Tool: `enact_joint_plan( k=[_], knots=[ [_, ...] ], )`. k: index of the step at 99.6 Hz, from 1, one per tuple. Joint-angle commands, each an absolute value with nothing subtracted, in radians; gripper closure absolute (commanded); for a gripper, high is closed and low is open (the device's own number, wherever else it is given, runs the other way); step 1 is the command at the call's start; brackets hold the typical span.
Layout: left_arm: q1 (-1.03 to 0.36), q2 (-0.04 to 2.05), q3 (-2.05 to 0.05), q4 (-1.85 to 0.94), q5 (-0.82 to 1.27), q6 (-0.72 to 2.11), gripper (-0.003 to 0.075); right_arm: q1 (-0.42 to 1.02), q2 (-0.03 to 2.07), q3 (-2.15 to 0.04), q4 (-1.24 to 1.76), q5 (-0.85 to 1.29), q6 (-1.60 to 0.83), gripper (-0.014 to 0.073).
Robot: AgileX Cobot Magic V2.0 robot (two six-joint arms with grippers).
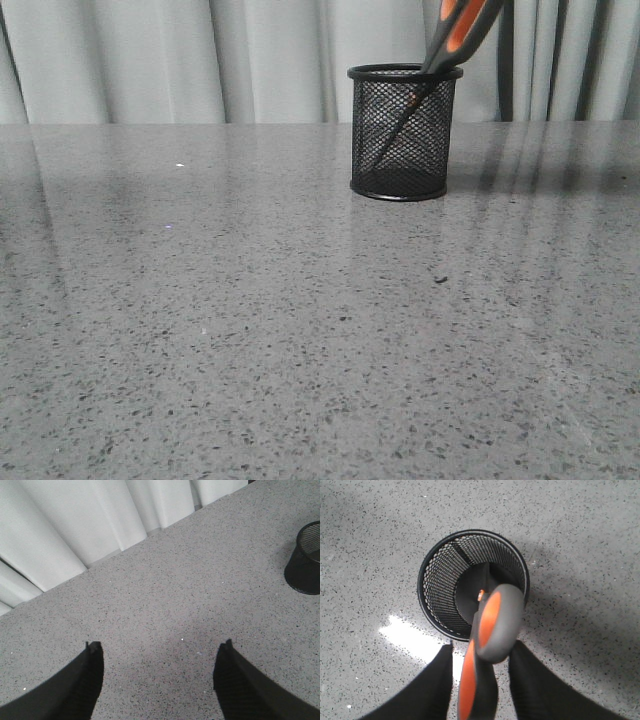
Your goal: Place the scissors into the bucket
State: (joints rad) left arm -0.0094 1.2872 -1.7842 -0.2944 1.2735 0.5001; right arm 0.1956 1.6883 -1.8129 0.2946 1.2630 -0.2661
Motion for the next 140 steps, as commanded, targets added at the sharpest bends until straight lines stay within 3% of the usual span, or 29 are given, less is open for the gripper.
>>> enact_joint_plan(
  k=[1,43,55,65,70,95,113,140],
  knots=[
    [-0.007,1.26,-1.812,-0.326,1.222,0.49,0.0282,0.197,1.645,-1.849,0.307,1.292,-0.267,0.0298],
    [-0.007,1.26,-1.812,-0.321,1.204,0.49,0.0297,0.197,1.493,-1.941,0.194,1.207,-0.229,0.033],
    [-0.007,1.26,-1.812,-0.321,1.2,0.49,0.0433,0.197,1.445,-1.937,0.194,1.173,-0.205,0.0468],
    [-0.007,1.26,-1.812,-0.321,1.198,0.49,0.0645,0.197,1.396,-1.889,0.198,1.121,-0.205,0.0646],
    [-0.007,1.26,-1.81,-0.321,1.196,0.492,0.0743,0.197,1.363,-1.841,0.208,1.074,-0.205,0.0663],
    [-0.007,1.123,-1.631,-0.353,0.957,0.494,0.0741,0.197,1.112,-1.399,0.233,0.631,-0.205,0.0652],
    [-0.007,0.909,-1.299,-0.355,0.626,0.494,0.0741,0.197,0.908,-1.048,0.244,0.321,-0.205,0.0652],
    [-0.007,0.562,-0.763,-0.355,0.278,0.501,0.0741,0.197,0.643,-0.646,0.248,0.084,-0.205,0.0652]
  ],
)
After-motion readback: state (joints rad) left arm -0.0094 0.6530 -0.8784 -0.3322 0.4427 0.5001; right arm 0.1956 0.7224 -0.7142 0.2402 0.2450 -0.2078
